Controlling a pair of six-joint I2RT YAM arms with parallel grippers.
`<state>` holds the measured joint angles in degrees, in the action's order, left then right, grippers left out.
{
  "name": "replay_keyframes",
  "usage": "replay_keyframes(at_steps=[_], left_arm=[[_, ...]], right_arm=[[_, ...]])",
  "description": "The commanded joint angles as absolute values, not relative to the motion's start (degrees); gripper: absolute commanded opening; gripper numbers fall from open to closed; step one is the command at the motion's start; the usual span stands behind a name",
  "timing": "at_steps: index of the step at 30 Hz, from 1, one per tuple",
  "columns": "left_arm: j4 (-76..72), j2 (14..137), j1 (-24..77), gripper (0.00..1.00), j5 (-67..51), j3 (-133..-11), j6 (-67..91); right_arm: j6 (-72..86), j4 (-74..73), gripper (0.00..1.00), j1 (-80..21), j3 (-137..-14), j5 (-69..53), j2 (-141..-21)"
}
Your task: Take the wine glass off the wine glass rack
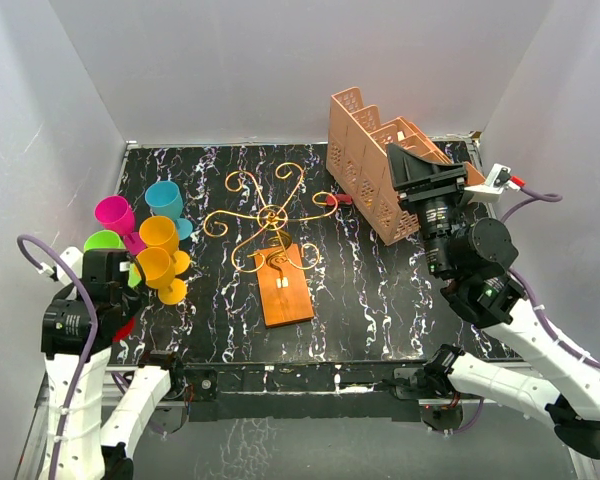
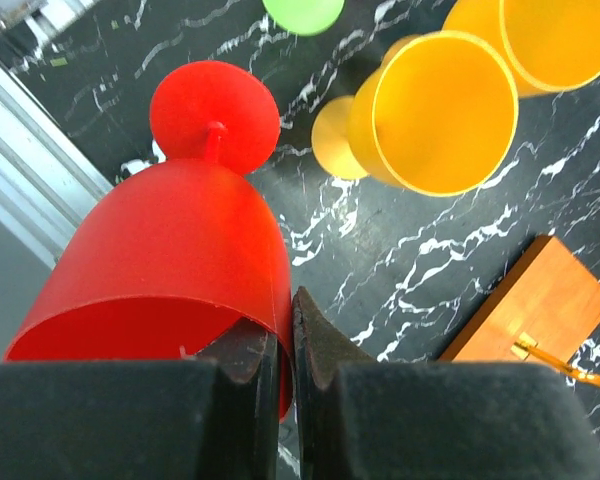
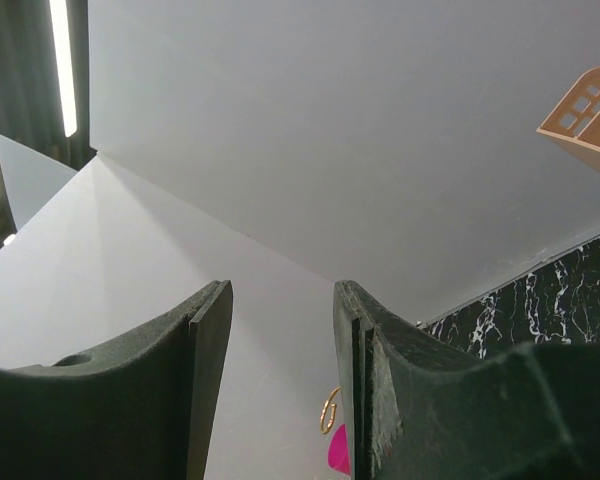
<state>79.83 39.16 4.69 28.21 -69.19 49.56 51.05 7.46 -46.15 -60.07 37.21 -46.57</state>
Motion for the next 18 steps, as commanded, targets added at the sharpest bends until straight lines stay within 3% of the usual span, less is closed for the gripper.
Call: replay_keyframes(at_steps=[1, 18], left_arm=[[81.8, 38.5, 4.8, 0.0, 23.5, -65.5, 53.7], [80.4, 44.8, 4.8, 0.0, 14.8, -58.7, 49.3]], right_arm=[[50.1, 9.5, 0.5, -46.1, -59.8, 38.4, -46.5], [49.8, 9.5, 0.5, -46.1, -58.2, 40.4, -44.5]])
